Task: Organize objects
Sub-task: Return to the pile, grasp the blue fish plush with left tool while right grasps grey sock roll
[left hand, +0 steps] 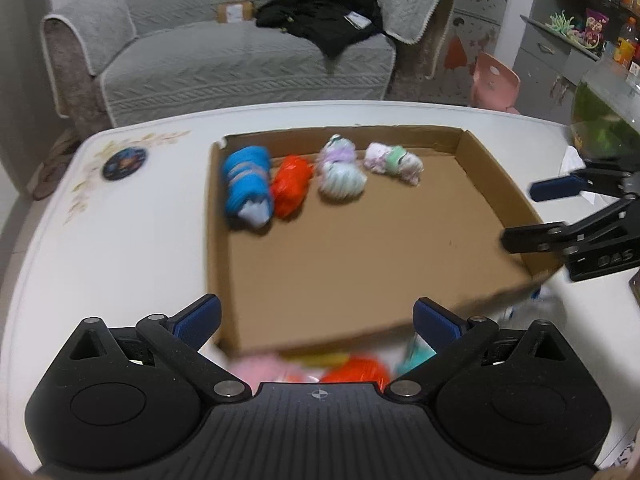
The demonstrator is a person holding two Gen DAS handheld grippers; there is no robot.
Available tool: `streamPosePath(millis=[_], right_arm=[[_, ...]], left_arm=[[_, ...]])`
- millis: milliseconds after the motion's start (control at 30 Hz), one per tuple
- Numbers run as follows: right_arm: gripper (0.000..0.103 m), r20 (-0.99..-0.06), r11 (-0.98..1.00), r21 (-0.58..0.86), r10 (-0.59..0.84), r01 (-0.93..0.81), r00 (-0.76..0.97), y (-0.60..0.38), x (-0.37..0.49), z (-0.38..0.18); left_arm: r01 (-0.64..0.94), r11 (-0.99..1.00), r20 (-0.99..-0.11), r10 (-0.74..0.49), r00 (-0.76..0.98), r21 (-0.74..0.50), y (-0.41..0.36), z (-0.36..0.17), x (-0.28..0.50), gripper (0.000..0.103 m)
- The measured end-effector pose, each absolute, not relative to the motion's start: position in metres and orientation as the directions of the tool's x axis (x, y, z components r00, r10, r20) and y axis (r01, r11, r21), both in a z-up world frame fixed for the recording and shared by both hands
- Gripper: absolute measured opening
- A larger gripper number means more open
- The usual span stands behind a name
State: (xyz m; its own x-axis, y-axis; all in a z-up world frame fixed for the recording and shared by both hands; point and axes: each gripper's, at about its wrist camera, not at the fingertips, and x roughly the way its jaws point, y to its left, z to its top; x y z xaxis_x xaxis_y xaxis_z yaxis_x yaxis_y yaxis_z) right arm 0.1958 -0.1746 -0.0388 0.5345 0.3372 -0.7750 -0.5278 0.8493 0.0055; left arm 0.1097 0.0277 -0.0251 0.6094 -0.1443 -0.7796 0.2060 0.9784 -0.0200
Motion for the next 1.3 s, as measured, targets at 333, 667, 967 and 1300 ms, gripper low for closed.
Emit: streamPosePath(millis=[333, 667, 967, 1300], right_arm=[[0.080, -0.723, 0.893, 0.100, 0.368, -0.439, 0.584, -0.210, 0.139, -0.064], [0.089, -0.710, 0.890, 0.226, 0.429, -0.396, 0.558, -0.215, 0.144, -0.098], [0.070, -0.669, 0.874, 0.270, 0.471, -0.403, 0.575, -0.245, 0.117, -0.100], [0.073, -0.651, 0.894, 0.255, 0.440, -0.368, 0.619, -0.292, 0.087, -0.097]], left_arm=[[0.135, 0.990, -0.754, -0.114, 0.647, -0.033, 0.050, -0.056, 0.045, 0.103], [0.140, 0.987, -0.763, -0.152, 0.629, -0.081, 0.059, -0.080, 0.032, 0.103], [0.046, 0.994, -0.768, -0.107, 0.631, -0.101, 0.099, -0.080, 0.009, 0.103], [0.016, 0.994, -0.775, -0.096, 0.625, -0.111, 0.099, -0.072, 0.004, 0.103]])
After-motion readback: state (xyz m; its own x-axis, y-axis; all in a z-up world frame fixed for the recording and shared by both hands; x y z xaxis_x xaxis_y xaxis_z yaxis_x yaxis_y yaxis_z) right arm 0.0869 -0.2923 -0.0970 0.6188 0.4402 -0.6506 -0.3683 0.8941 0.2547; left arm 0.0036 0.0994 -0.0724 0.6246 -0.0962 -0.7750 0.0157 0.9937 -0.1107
